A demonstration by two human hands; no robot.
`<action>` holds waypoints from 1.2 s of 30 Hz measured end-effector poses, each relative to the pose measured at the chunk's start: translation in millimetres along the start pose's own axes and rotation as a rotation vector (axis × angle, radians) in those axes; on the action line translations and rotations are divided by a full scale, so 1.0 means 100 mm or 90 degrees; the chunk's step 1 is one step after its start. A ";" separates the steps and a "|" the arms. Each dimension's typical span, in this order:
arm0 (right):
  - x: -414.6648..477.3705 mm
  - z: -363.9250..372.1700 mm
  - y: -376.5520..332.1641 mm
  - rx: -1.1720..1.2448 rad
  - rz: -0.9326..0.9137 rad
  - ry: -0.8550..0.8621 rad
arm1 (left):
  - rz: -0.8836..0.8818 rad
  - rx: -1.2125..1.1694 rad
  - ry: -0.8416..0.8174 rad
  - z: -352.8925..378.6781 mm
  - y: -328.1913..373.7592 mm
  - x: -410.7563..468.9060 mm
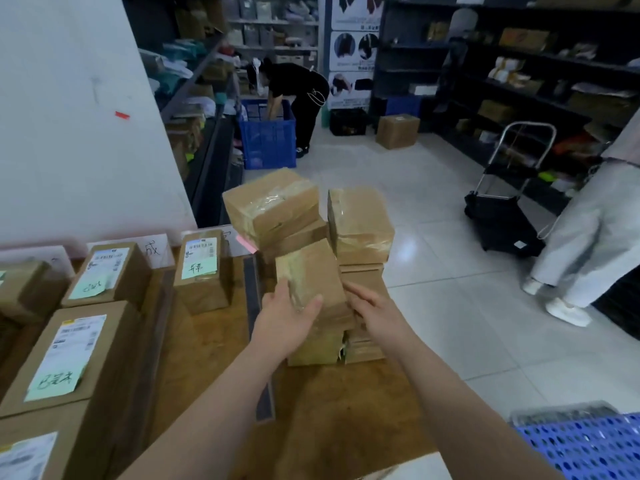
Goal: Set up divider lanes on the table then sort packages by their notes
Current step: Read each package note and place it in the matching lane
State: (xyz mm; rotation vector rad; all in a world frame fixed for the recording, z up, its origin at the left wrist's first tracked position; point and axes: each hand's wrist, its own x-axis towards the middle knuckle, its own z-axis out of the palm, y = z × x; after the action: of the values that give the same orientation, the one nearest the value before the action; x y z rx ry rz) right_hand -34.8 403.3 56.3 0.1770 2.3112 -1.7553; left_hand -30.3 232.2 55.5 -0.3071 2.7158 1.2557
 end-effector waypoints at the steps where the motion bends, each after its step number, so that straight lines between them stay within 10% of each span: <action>1: -0.05 -0.06 0.02 0.050 0.002 -0.016 | -0.021 -0.017 -0.002 0.05 0.01 -0.07; 22: -0.78 -0.83 0.67 0.205 0.139 -0.179 | -0.252 -0.742 -0.158 0.95 -0.01 -1.11; 36: -0.96 -0.88 1.00 0.129 0.130 -0.063 | -0.198 -0.523 -0.132 1.16 -0.19 -1.27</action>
State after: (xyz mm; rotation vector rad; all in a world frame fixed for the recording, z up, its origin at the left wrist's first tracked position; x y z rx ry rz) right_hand 71.4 519.4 10.3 0.3400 1.9695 -1.8456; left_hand 101.3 324.6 -7.4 -0.6015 1.7698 2.0783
